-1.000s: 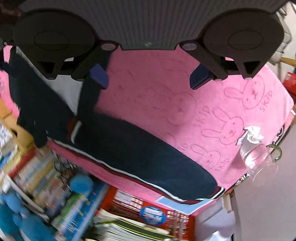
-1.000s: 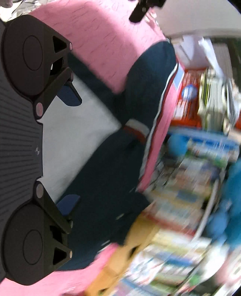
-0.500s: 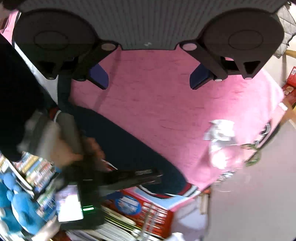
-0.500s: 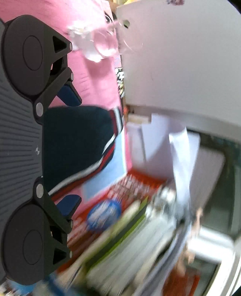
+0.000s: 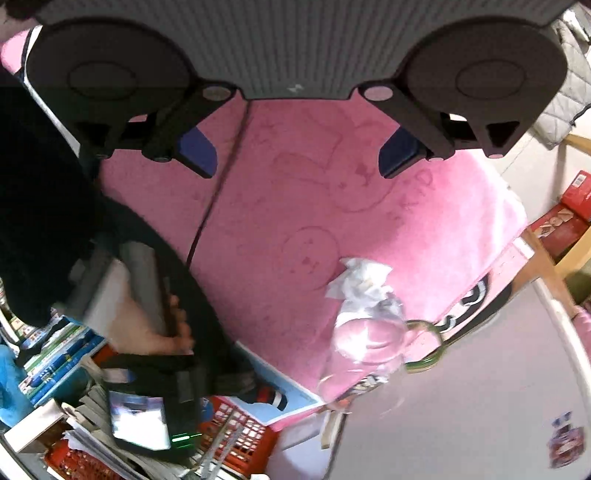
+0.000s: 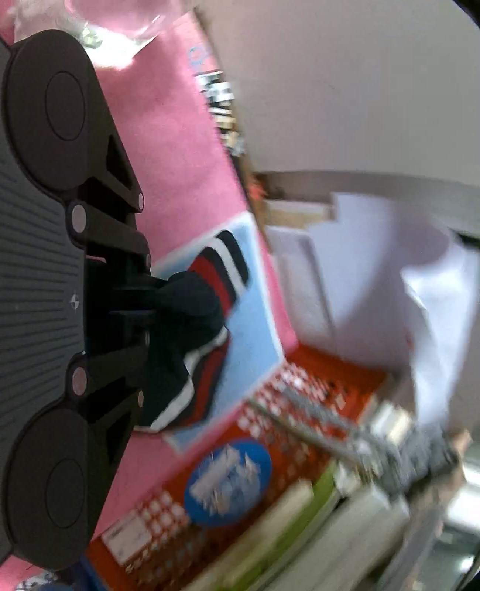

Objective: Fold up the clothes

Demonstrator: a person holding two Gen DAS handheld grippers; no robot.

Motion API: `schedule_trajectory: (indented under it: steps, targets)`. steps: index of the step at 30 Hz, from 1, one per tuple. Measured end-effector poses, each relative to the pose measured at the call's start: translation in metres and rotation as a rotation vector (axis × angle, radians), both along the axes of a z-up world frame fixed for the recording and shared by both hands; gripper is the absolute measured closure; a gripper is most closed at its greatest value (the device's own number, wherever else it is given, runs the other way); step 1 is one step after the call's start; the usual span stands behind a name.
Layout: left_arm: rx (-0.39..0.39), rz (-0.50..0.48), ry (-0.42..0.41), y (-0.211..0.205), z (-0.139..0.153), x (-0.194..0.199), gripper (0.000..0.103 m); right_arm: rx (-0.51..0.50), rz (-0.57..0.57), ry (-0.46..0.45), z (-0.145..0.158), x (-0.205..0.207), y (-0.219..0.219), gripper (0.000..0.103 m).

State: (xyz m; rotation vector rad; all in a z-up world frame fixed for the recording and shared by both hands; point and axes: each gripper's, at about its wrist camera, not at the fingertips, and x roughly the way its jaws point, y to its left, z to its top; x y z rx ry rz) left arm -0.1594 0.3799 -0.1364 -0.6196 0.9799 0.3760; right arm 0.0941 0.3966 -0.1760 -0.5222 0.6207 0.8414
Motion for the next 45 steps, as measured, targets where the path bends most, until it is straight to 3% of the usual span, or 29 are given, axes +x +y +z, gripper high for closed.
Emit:
schedule_trajectory:
  steps: [6,12,14,17,19,21,23,26,30,32,35,36,37,38,39,41,45]
  targets:
    - [-0.01,-0.096,-0.031,-0.015,0.007,0.027,0.007,0.205,-0.303,-0.009,0.072,0.015,-0.13,0.093]
    - [-0.013,-0.221,-0.048,-0.052,0.013,0.066,0.007,0.279,-0.651,-0.138,0.119,0.002,-0.316,0.094]
    - [0.0,-0.27,-0.049,-0.068,0.015,0.08,0.007,0.288,-0.776,-0.149,0.123,-0.006,-0.378,0.093]
    - [0.023,-0.334,-0.045,-0.094,0.018,0.096,0.007,0.235,-1.074,0.013,0.091,0.002,-0.468,0.086]
    - [0.035,-0.356,-0.041,-0.104,0.019,0.101,0.007,0.207,-1.135,0.144,0.067,0.004,-0.498,0.086]
    - [0.045,-0.362,-0.034,-0.111,0.02,0.104,0.007,0.218,-1.079,0.19,0.054,-0.002,-0.504,0.075]
    - [0.048,-0.354,-0.029,-0.115,0.022,0.105,0.007,0.241,-0.959,0.185,0.053,-0.004,-0.488,0.029]
    - [0.058,-0.336,-0.022,-0.114,0.026,0.102,0.007,0.355,-0.813,0.22,0.05,0.017,-0.456,0.023]
    - [0.091,-0.305,-0.012,-0.111,0.025,0.093,0.007,0.446,-0.77,0.304,0.031,0.082,-0.403,0.02]
    - [0.107,-0.29,0.003,-0.108,0.02,0.086,0.007,0.446,-0.77,0.328,0.014,0.114,-0.374,0.013]
    - [0.138,-0.266,0.045,-0.103,0.013,0.078,0.007,0.336,-0.762,0.356,-0.019,0.152,-0.325,0.007]
    - [0.139,-0.256,0.055,-0.102,0.012,0.076,0.007,0.274,-0.746,0.361,-0.028,0.156,-0.311,0.008]
    - [0.133,-0.245,0.058,-0.099,0.012,0.073,0.007,0.225,-0.712,0.307,-0.03,0.152,-0.297,0.035]
    - [0.126,-0.232,0.058,-0.096,0.013,0.071,0.007,0.191,-0.674,0.281,-0.027,0.149,-0.286,0.054]
    - [0.123,-0.221,0.058,-0.094,0.013,0.07,0.007,0.192,-0.656,0.28,-0.023,0.145,-0.28,0.057]
    - [0.121,-0.201,0.059,-0.09,0.015,0.072,0.007,0.234,-0.615,0.264,-0.006,0.132,-0.281,0.086]
    - [0.117,-0.179,0.024,-0.084,0.023,0.085,0.007,0.275,-0.585,0.115,0.041,0.093,-0.307,0.088]
